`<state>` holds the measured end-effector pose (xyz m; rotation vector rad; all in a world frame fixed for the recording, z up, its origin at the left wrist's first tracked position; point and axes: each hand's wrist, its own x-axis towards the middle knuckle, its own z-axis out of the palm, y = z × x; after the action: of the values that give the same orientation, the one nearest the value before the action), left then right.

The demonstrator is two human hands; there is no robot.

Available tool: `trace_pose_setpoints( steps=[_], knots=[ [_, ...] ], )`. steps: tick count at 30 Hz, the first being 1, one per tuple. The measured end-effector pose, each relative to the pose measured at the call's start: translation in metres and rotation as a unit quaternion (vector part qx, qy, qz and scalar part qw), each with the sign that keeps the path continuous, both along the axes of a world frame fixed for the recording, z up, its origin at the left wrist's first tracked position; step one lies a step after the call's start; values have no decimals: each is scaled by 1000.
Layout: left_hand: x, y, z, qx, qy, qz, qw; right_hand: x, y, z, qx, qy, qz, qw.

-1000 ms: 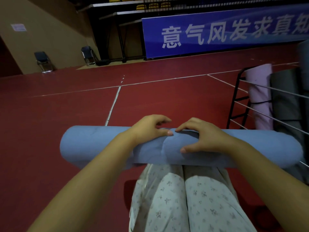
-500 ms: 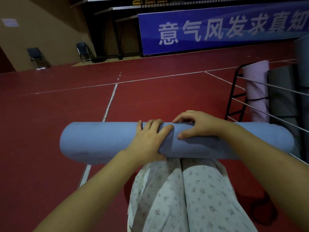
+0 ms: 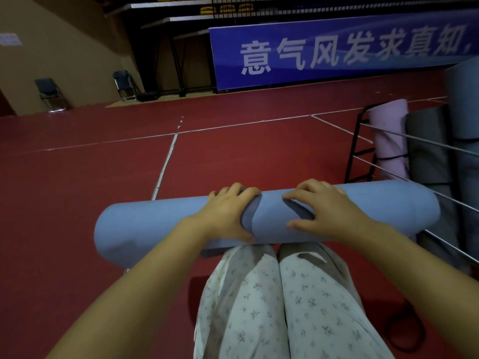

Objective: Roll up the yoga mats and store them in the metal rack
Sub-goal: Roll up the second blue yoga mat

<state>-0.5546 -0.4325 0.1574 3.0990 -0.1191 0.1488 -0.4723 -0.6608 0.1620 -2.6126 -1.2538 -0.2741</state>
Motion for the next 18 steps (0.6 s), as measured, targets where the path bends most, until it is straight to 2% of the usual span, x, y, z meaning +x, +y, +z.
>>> trace_pose_setpoints(
  steps=[5,9,18],
  knots=[
    [14,6,4,-6,31,-7,999,4,4,-15,-58,-45,-4,997],
    [16,5,0,33,28,-6,999,6,13,-25,-78,-45,-36,995],
    [11,5,-8,26,-18,-23,999,9,22,-17,-131,-83,-40,987]
  ],
)
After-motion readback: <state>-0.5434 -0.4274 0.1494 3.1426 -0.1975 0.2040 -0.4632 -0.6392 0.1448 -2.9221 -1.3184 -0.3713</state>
